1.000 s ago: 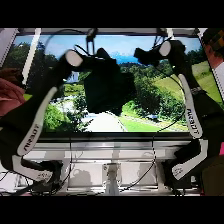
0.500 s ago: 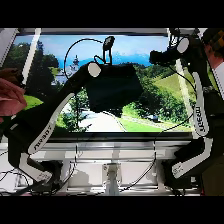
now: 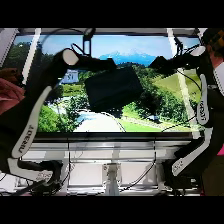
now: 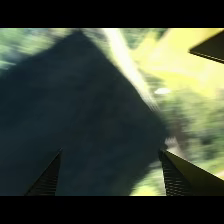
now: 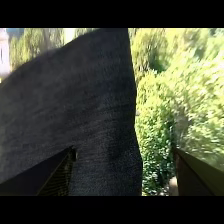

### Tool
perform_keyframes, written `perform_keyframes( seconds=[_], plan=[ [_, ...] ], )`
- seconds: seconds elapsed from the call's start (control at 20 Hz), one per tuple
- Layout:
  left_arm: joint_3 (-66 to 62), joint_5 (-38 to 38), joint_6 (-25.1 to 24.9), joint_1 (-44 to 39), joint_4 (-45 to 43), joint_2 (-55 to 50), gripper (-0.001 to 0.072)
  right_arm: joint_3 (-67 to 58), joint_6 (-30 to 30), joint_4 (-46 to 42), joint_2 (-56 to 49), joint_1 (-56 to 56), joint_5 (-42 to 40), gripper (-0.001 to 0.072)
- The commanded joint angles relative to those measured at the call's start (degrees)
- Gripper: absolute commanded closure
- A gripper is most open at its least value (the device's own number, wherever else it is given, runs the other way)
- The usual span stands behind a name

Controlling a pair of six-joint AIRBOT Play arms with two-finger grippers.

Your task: Fold the clothes and pants, and hang the long-sleeved shirts on hangers.

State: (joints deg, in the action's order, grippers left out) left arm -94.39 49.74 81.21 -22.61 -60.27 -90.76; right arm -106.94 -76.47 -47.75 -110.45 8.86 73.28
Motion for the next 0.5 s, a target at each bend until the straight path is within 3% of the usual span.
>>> perform_keyframes(
  seconds=[0.0,0.35,0.45],
  plan=[
    [-0.02,3.50,-0.20,2.38,-17.03,6.32,0.0005,0.07,2.25,3.34,-4.92,-2.03,1.55,0.0045],
    [-0.02,3.50,-0.20,2.36,-20.74,11.26,0.0007,0.00,2.10,1.25,-12.59,-12.17,1.60,0.0035],
    [0.11,3.54,-0.20,2.36,-20.74,11.19,0.0007,-0.02,-1.33,-2.27,-13.66,-14.14,1.05,0.0036]
  ],
)
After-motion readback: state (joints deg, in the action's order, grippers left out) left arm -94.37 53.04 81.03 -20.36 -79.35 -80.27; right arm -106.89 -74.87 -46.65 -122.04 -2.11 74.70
